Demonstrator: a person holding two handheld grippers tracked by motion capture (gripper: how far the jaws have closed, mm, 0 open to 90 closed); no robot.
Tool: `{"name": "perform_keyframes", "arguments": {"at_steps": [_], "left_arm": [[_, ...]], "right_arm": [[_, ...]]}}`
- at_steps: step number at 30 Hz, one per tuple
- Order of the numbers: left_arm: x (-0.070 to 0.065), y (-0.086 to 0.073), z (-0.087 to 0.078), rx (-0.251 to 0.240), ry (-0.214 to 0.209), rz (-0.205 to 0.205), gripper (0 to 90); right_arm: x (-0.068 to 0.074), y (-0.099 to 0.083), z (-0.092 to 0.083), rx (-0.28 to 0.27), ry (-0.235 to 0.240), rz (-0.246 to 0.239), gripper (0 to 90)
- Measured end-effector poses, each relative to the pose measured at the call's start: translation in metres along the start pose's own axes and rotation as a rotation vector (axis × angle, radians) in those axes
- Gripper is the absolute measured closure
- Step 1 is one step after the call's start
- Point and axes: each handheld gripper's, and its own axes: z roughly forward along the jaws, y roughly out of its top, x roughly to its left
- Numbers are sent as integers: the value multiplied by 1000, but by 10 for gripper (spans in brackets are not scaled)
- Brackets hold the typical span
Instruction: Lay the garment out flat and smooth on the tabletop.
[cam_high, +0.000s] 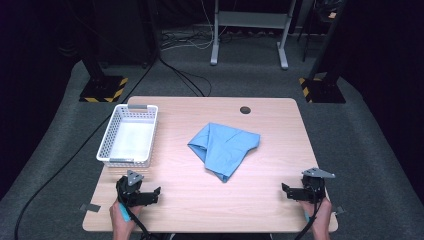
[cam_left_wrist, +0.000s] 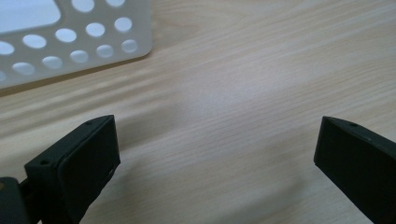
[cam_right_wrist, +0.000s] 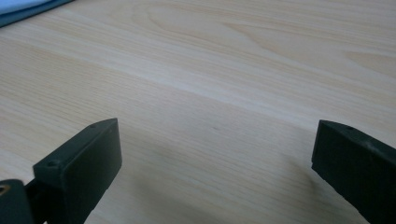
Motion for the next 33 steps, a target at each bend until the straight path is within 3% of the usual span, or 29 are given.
{"name": "perform_keyframes", "arguments": {"at_steps": [9, 22, 26, 29, 33], "left_arm": [[-14, 12, 5, -14, -52, 43, 2], [-33, 29, 20, -17, -127, 92, 2], [-39, 35, 25, -52, -158, 105, 2], [-48, 41, 35, -31, -171, 149, 2], [-55, 46, 43, -30, -188, 163, 2]], "right_arm": [[26, 20, 5, -13, 59, -55, 11], [49, 38, 16, -1, 95, -113, 18], [52, 42, 18, 2, 92, -125, 21], [57, 47, 22, 1, 108, -132, 24], [63, 53, 28, 4, 126, -140, 26]]}}
